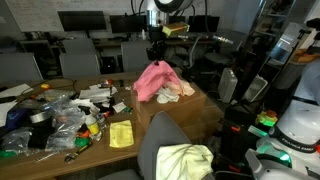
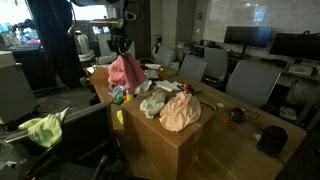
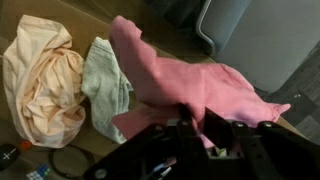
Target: Put the peach shirt, the white towel, the pink shirt and the green towel on the top of the box respectively
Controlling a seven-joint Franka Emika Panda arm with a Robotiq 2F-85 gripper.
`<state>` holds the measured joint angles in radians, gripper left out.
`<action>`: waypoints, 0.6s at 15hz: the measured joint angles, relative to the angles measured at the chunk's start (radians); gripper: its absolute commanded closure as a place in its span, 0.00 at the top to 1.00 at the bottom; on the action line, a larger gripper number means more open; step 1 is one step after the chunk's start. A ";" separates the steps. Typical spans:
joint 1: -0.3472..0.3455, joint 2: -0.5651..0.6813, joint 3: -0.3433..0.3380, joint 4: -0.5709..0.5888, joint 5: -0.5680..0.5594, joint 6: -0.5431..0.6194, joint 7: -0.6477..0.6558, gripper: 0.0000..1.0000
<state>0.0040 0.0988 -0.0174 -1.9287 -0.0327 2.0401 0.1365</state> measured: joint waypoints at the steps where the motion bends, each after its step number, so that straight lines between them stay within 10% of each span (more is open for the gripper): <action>1: -0.017 0.004 -0.013 0.016 0.018 -0.010 -0.001 0.04; 9: -0.152 0.072 -0.114 0.141 0.150 -0.078 -0.002 0.04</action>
<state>-0.1482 0.1706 -0.1310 -1.7880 0.1174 1.9617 0.1344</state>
